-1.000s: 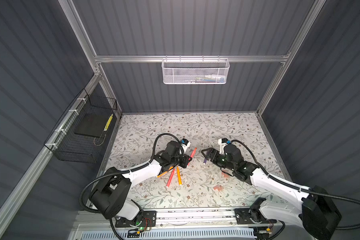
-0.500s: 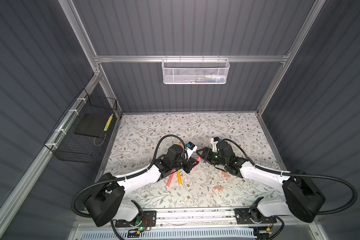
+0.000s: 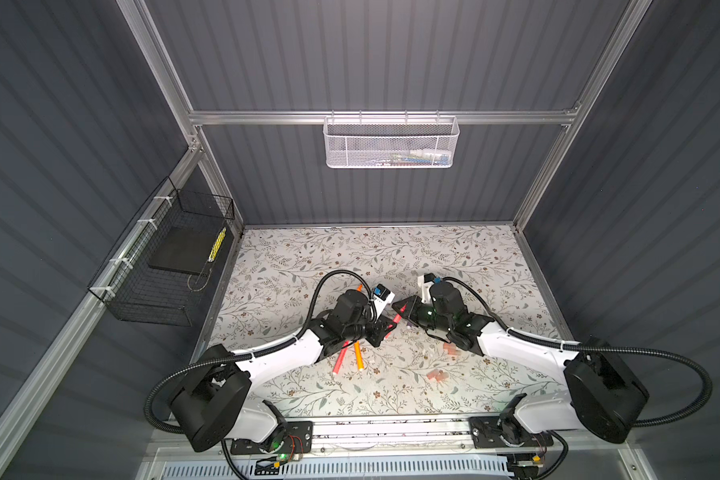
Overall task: Insert the pens into the pen caps
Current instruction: 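Hold the pink marker upright with the left gripper while the right moves away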
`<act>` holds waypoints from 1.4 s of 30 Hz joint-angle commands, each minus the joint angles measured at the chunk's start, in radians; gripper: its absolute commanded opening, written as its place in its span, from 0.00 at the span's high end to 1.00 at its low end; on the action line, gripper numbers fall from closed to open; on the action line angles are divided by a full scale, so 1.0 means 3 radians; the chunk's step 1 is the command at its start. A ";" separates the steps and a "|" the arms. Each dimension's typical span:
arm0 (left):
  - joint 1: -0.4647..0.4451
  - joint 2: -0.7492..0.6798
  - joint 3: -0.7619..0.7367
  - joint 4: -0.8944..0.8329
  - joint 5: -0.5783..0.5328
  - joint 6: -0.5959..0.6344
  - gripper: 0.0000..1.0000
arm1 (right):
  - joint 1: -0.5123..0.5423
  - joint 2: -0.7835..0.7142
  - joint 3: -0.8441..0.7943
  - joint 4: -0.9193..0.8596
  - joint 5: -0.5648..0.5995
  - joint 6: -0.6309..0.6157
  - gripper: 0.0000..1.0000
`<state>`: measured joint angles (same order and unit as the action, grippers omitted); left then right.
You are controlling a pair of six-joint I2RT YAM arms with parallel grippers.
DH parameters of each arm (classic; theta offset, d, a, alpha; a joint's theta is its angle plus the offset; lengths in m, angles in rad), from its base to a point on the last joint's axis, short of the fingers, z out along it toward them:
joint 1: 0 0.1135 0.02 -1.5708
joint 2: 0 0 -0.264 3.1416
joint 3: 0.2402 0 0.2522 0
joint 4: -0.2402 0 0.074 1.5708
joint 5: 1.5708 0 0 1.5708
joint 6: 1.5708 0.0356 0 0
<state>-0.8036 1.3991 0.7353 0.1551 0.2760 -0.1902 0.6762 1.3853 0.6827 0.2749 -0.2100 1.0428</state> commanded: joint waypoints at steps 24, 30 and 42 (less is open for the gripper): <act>-0.0006 0.0036 0.0030 0.0014 0.0052 0.0028 0.87 | 0.0111 0.0045 -0.0163 0.0545 -0.0091 0.0274 0.99; -0.0001 0.0022 0.0014 0.0025 -0.0061 -0.0037 1.00 | 0.0115 -0.0008 -0.0186 0.0537 -0.0063 0.0252 0.80; 0.0158 -0.0363 -0.0304 0.0086 -0.1209 -0.0480 1.00 | 0.0322 -0.1471 -0.0263 -0.1609 0.0937 -0.0312 0.35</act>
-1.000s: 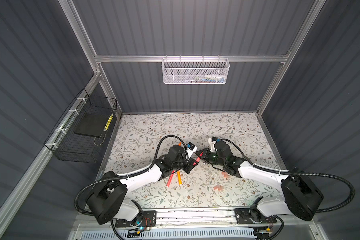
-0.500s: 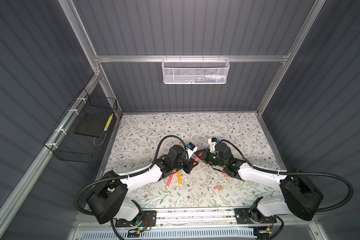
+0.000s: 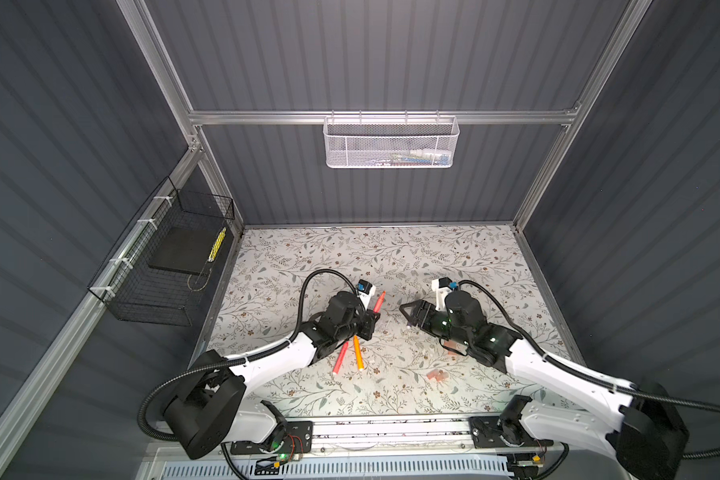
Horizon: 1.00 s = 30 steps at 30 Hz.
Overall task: Insert the pens into the pen caps
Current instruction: 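Hold the pink marker upright with the left gripper while the right moves away, then move the right gripper over the loose translucent pink caps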
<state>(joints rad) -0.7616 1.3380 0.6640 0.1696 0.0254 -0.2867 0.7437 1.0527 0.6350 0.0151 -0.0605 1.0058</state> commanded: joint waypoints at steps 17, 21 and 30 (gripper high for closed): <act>0.0019 -0.0361 -0.0124 -0.0081 -0.0538 -0.0098 1.00 | 0.0405 -0.0799 -0.0495 -0.1847 0.0769 -0.0095 0.44; 0.0019 -0.0367 -0.0126 -0.0076 -0.0550 -0.0085 1.00 | 0.0413 -0.0806 -0.0578 -0.1900 0.0826 -0.0056 0.44; 0.0018 -0.0349 -0.0127 -0.0036 -0.0505 -0.0057 1.00 | 0.0414 -0.0702 -0.0800 -0.1665 0.0729 0.0004 0.48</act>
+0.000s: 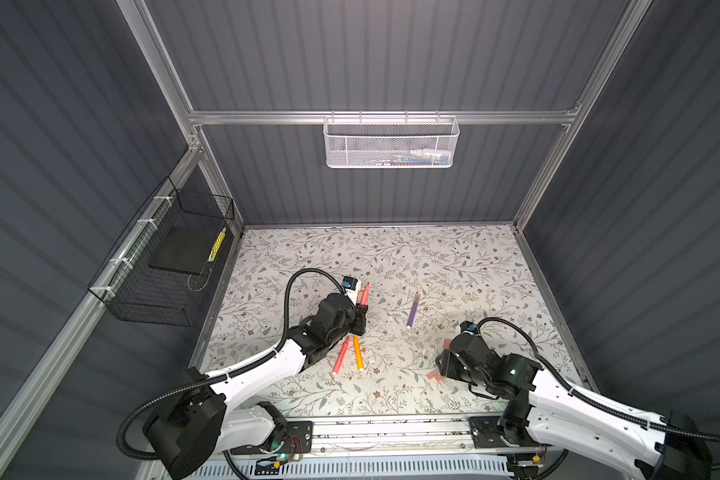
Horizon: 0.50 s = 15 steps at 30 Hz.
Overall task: Insert the pens into the pen caps
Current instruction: 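Move the right gripper over the loose translucent pink caps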
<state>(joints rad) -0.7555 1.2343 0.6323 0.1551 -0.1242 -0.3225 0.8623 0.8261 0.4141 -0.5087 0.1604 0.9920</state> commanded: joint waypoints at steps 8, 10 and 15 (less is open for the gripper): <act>-0.0001 0.0023 -0.0020 0.0029 0.0020 0.0074 1.00 | 0.0078 0.0303 -0.0123 0.0285 -0.0080 0.0107 0.53; -0.0001 0.0017 -0.0020 0.0023 0.0032 0.0086 1.00 | 0.0133 0.0310 -0.0114 0.0229 -0.0009 0.0150 0.53; 0.0000 0.0007 -0.0037 0.0047 0.0050 0.0085 1.00 | 0.0317 0.0227 -0.0087 -0.0134 0.0246 0.0377 0.55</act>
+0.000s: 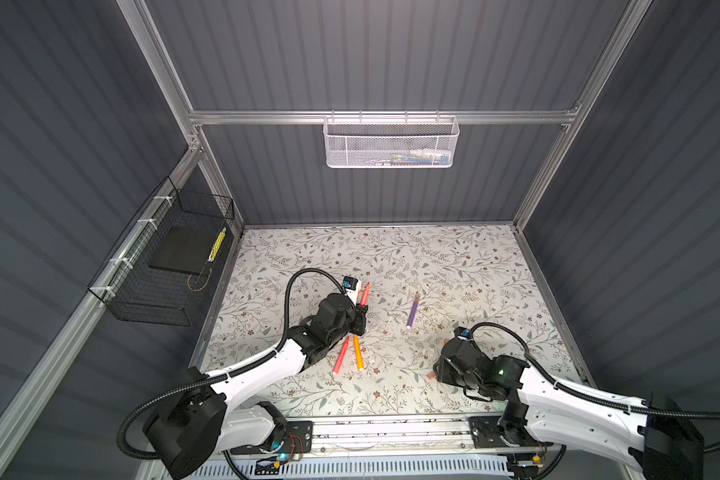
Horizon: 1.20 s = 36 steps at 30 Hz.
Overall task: Insert the pens into the pen caps
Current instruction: 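Move the right gripper over the loose translucent pink caps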
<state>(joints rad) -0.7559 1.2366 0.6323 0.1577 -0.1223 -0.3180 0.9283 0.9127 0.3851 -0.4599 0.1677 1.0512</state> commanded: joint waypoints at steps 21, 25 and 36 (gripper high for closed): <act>0.0002 -0.0011 -0.0028 0.0035 0.0097 0.0073 1.00 | 0.0354 0.0176 -0.0189 0.0064 0.0333 0.0556 0.55; -0.0001 -0.0006 -0.0029 0.0041 0.0101 0.0073 1.00 | 0.0352 0.0231 -0.0159 0.0038 0.0375 0.0543 0.54; -0.0001 0.0011 -0.0020 0.0037 0.0116 0.0076 1.00 | 0.0365 0.0253 -0.0087 0.0024 0.0427 0.0399 0.48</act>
<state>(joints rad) -0.7559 1.2366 0.6319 0.1593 -0.1005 -0.3176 1.0309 0.9810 0.3500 -0.3904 0.2703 1.1942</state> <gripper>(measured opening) 0.176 0.528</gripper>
